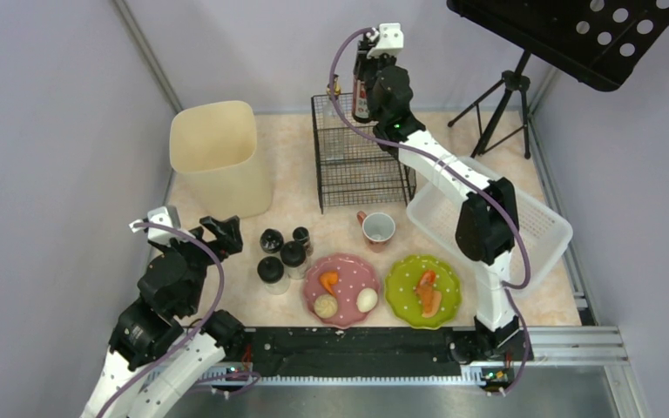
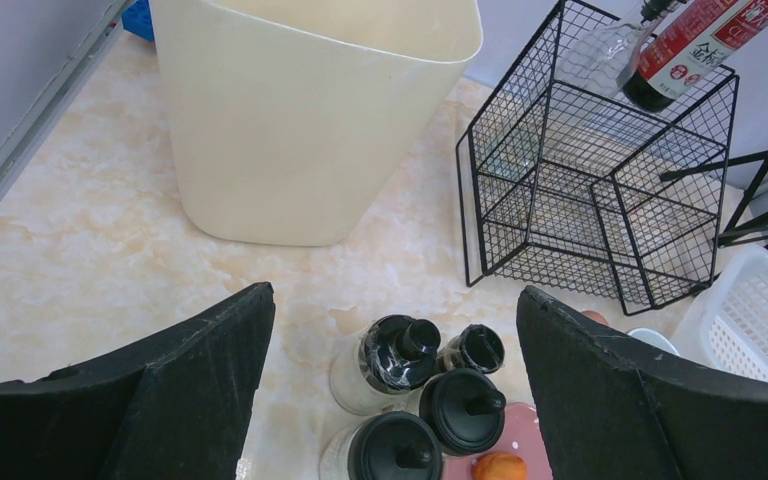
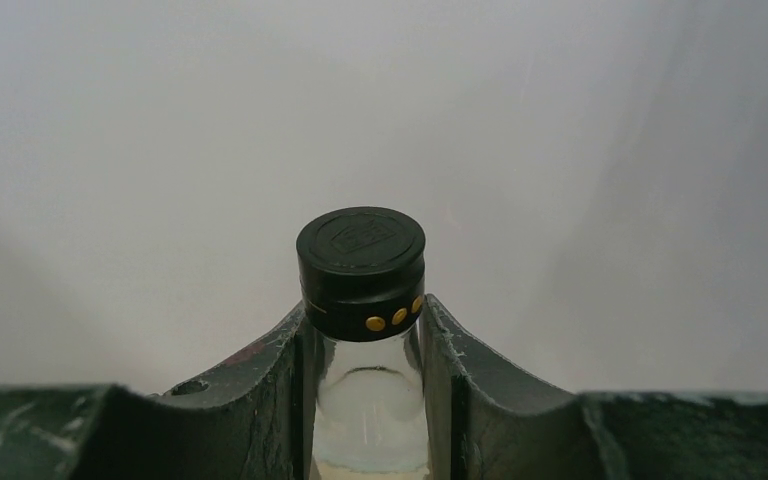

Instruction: Clear the kitchen counter

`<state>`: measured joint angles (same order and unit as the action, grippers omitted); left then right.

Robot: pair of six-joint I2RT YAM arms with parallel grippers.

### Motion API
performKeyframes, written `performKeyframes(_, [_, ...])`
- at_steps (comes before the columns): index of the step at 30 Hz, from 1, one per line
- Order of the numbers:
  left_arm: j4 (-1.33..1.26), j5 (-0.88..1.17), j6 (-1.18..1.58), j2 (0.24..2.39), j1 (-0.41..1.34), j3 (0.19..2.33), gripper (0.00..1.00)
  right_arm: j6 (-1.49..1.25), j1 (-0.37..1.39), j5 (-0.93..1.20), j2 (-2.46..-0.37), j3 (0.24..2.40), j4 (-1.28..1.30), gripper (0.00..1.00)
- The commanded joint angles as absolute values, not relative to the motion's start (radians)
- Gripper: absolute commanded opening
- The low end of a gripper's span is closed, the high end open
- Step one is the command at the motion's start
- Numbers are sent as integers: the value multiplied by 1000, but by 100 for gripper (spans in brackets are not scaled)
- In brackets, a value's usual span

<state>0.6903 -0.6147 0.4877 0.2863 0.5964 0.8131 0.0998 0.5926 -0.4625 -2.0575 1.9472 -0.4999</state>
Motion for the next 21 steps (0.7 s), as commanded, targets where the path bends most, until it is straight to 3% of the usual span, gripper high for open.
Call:
performKeyframes(1, [633, -585, 471, 304, 580, 812, 95, 71, 579, -466, -2042, 2026, -682, 0])
performKeyframes(21, [625, -551, 466, 310, 544, 809, 95, 7, 574, -485, -2025, 1701, -864, 0])
